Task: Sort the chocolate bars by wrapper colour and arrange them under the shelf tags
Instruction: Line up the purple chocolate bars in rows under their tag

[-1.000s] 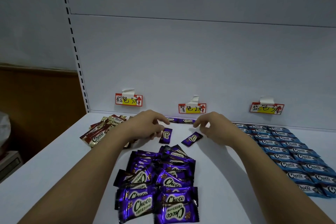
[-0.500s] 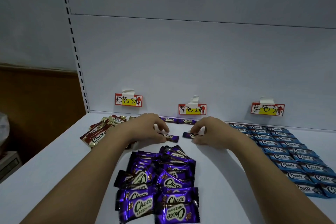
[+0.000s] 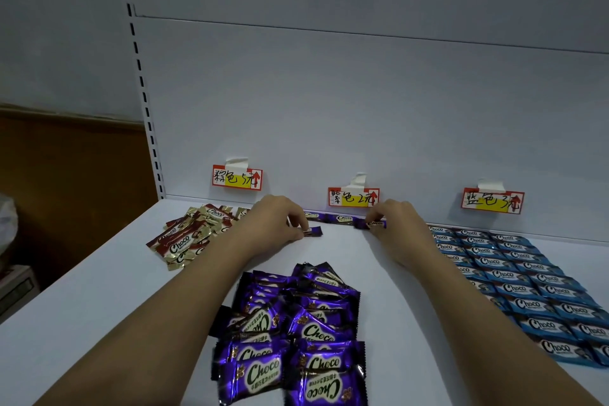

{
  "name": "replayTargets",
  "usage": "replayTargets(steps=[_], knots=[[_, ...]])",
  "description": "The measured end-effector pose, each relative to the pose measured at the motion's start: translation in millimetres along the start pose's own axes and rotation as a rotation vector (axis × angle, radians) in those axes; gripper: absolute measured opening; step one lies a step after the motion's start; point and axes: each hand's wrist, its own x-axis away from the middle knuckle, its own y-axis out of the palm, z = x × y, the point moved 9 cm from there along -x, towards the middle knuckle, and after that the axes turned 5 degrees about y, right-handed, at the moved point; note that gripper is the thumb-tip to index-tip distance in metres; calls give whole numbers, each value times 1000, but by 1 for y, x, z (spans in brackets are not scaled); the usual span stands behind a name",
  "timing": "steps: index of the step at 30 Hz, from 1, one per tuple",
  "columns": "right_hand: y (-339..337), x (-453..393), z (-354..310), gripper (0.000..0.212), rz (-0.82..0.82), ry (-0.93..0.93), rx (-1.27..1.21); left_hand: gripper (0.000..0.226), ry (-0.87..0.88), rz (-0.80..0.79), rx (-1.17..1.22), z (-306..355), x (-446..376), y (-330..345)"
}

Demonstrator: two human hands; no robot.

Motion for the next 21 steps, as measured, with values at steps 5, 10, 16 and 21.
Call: replayTargets(steps=[5,10,16,21], knots=[[4,2,-2,24,-49,-14,16,18,16,-60,-81,5,2,2],[16,15,0,37,-245,-22,86,30,3,-251,-119,14,9,8],[20,21,-5,46,-354,-25,135,74,-63,-599,-245,17,29,29],[22,30,-22,49,-491,-70,105,76,-92,-663,-185,19,33,35]])
